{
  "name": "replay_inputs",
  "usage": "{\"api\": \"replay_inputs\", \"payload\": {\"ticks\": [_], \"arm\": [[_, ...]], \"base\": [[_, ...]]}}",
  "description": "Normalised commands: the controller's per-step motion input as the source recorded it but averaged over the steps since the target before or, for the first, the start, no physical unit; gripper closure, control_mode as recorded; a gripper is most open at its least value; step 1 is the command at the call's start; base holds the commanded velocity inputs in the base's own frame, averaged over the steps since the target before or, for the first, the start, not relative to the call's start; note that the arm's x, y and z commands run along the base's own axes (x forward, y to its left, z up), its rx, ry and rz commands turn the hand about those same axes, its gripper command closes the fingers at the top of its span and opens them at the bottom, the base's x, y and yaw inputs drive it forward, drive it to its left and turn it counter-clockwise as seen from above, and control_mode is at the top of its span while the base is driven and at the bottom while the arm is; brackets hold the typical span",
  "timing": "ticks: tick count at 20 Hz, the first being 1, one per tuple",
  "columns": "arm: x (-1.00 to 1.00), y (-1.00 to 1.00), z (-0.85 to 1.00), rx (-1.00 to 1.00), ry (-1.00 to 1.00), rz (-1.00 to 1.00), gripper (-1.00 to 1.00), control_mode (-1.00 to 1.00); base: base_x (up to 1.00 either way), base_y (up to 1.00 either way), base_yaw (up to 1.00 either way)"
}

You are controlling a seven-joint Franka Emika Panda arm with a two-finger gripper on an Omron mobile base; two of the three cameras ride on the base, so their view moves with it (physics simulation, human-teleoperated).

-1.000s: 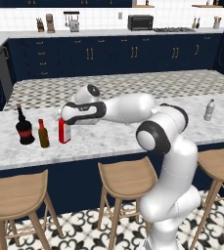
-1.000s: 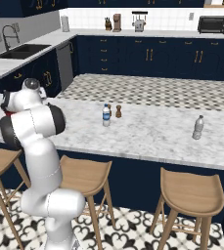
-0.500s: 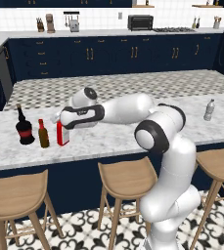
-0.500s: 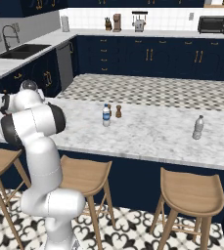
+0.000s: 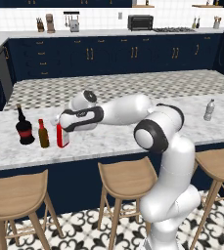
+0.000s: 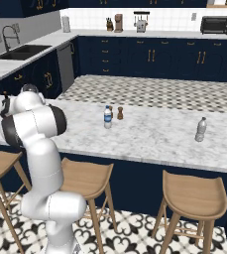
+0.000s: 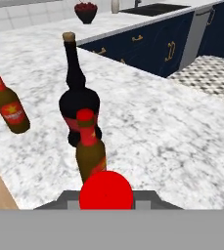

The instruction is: Move the plastic bottles in the middle to the plastics group, and the glass bottles in the middle to the glass group.

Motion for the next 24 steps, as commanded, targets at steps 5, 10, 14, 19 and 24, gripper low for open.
{"api": "replay_inputs", "payload": {"ticks": [5,10,14,19,24], "arm": [[0.0,0.0,-0.18,0.0,-0.01,0.0,1.0,-1.0],[0.0,0.01,-0.1,0.0,-0.01,0.0,1.0,-1.0],[0.0,0.07,0.0,0.02,-0.03,0.0,1.0,-1.0],[0.0,0.12,0.0,0.04,-0.05,0.0,1.0,-1.0],[0.02,0.04,-0.14,0.0,0.0,0.0,1.0,-1.0]], "base": [[0.0,0.0,0.0],[0.0,0.0,0.0],[0.0,0.0,0.0],[0.0,0.0,0.0],[0.0,0.0,0.0]]}}
